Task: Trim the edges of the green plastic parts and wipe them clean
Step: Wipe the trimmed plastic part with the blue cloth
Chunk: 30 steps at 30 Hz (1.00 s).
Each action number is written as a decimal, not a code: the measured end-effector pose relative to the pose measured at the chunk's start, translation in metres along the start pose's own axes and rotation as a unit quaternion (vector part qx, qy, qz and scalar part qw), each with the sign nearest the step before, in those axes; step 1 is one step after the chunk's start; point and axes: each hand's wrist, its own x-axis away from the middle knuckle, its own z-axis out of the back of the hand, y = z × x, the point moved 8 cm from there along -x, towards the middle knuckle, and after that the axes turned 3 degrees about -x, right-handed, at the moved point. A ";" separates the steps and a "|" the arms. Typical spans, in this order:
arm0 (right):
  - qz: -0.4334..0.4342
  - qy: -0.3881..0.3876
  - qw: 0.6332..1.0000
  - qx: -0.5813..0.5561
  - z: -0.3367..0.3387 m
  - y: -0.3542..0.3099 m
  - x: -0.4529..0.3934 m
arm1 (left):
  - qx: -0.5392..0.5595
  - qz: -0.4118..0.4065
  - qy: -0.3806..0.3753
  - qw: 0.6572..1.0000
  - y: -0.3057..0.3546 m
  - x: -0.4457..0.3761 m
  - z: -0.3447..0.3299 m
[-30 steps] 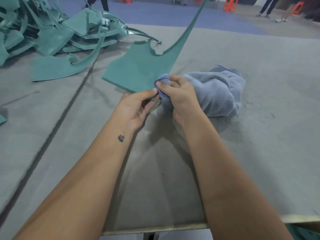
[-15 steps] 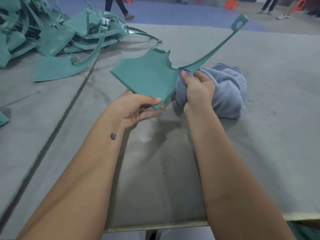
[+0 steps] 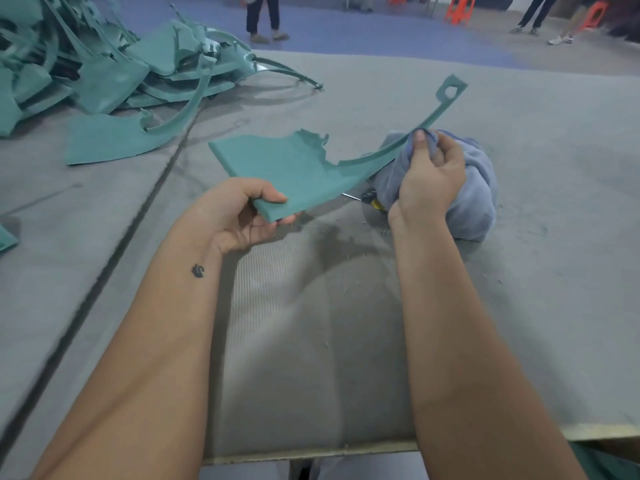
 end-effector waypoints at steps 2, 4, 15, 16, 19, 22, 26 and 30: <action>-0.003 0.006 1.000 -0.019 0.002 0.001 -0.002 | 0.000 0.001 0.007 1.000 0.000 0.000 0.003; -0.018 -0.001 0.999 -0.043 0.001 0.005 -0.003 | 0.013 -0.006 0.003 1.000 0.000 -0.001 0.000; -0.114 -0.225 0.967 0.025 -0.052 0.049 0.039 | 0.043 -0.169 -0.001 0.985 0.008 -0.008 -0.036; -0.131 -0.248 0.960 0.027 -0.055 0.053 0.043 | 0.047 -0.181 0.007 0.982 0.011 -0.009 -0.035; -0.145 -0.256 0.955 0.042 -0.055 0.054 0.048 | 0.038 -0.187 0.030 0.981 0.015 -0.010 -0.028; -0.161 -0.213 0.963 0.032 -0.050 0.053 0.044 | 0.030 -0.166 0.035 0.985 0.013 -0.010 -0.024; -0.157 -0.140 0.978 0.011 -0.035 0.045 0.026 | -0.024 -0.139 0.018 0.990 0.010 -0.006 -0.025; -0.074 -0.123 0.987 0.070 -0.027 0.036 0.013 | -0.047 -0.110 0.010 0.993 0.007 -0.005 -0.022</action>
